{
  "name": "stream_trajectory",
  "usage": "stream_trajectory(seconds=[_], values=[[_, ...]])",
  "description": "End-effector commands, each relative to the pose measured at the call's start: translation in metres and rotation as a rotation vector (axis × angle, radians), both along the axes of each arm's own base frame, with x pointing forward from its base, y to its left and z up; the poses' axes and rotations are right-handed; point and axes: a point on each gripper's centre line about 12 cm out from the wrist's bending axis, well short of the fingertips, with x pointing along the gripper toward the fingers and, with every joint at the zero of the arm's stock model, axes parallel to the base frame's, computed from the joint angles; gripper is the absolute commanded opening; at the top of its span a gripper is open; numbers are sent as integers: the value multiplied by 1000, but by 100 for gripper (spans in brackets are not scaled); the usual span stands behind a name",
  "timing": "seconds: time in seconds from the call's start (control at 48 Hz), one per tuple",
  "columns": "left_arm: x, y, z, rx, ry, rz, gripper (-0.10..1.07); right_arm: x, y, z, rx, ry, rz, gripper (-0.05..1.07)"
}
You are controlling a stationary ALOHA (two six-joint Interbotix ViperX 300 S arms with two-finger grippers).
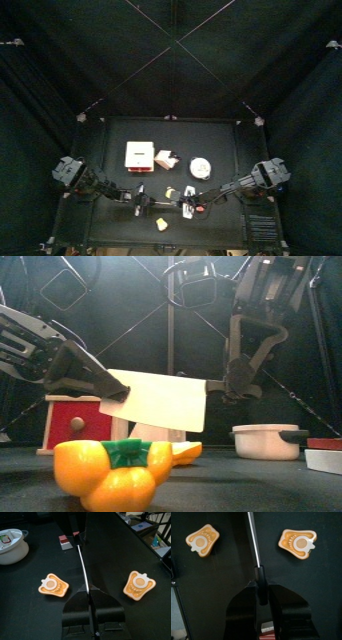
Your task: Put cleaver in holder
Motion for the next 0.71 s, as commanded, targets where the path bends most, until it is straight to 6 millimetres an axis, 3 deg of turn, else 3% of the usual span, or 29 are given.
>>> stream_trajectory(seconds=[0.0, 0.354, 0.688], values=[[0, -3, 6, -2, -20, -16, 13, 0, -1, 14, 13, -35, -7, 47], [1, -3, 19, -29, -54, -3, 17, -2, -2, 27, 16, -74, 0, 47], [0, 8, 45, -77, -116, 53, 51, -11, -7, 48, 22, -91, -17, 47]])
